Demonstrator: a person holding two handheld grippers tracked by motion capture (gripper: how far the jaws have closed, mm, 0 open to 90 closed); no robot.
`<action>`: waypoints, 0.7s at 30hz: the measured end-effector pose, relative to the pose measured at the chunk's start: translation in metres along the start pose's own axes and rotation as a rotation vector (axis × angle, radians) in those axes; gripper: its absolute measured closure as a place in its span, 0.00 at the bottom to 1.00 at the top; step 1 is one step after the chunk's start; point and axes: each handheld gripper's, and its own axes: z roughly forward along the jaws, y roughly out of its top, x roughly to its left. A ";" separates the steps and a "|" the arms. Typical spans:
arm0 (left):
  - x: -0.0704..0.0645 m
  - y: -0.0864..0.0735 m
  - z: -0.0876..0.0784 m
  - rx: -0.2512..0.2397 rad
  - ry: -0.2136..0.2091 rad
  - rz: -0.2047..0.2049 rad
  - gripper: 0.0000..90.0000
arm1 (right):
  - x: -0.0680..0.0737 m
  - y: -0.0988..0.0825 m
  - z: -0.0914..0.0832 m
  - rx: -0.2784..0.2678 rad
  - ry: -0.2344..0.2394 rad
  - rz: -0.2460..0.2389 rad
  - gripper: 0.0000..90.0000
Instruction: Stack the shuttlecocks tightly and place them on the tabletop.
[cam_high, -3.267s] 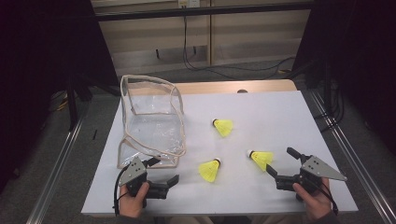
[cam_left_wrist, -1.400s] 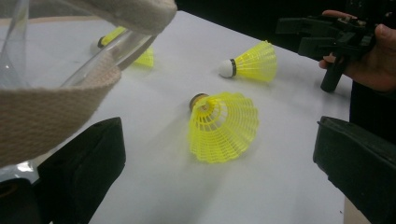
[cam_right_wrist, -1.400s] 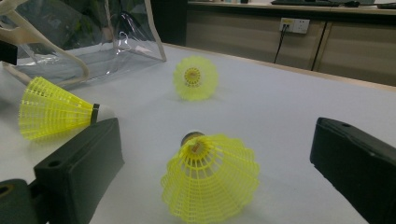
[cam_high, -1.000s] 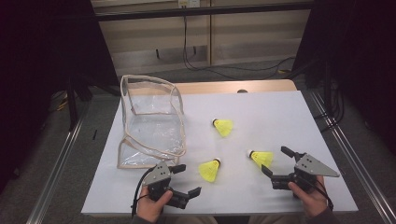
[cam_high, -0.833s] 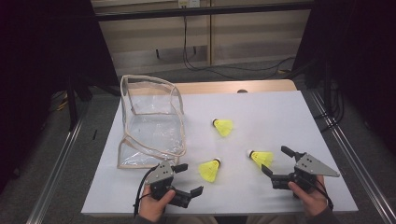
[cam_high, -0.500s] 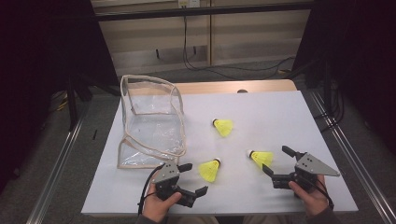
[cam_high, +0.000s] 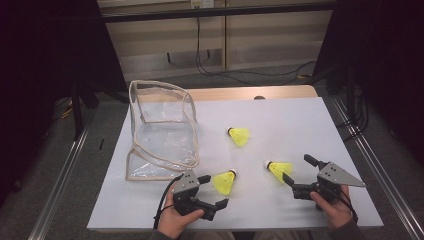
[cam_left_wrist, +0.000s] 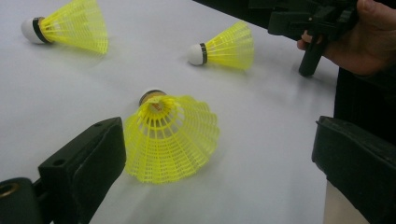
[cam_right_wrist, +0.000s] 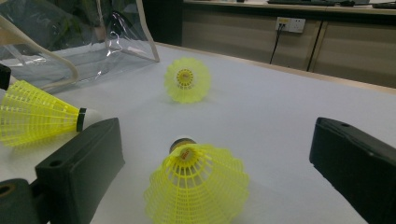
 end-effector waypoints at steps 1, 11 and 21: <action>-0.001 0.001 0.000 0.007 0.003 0.001 0.03 | 0.000 0.000 0.000 -0.003 0.003 -0.003 0.02; -0.001 0.000 0.002 0.040 0.028 0.016 0.08 | 0.002 0.001 0.001 -0.005 0.002 -0.015 0.02; 0.006 -0.001 0.003 0.057 0.065 0.015 0.13 | 0.002 0.001 0.000 -0.004 -0.002 -0.012 0.02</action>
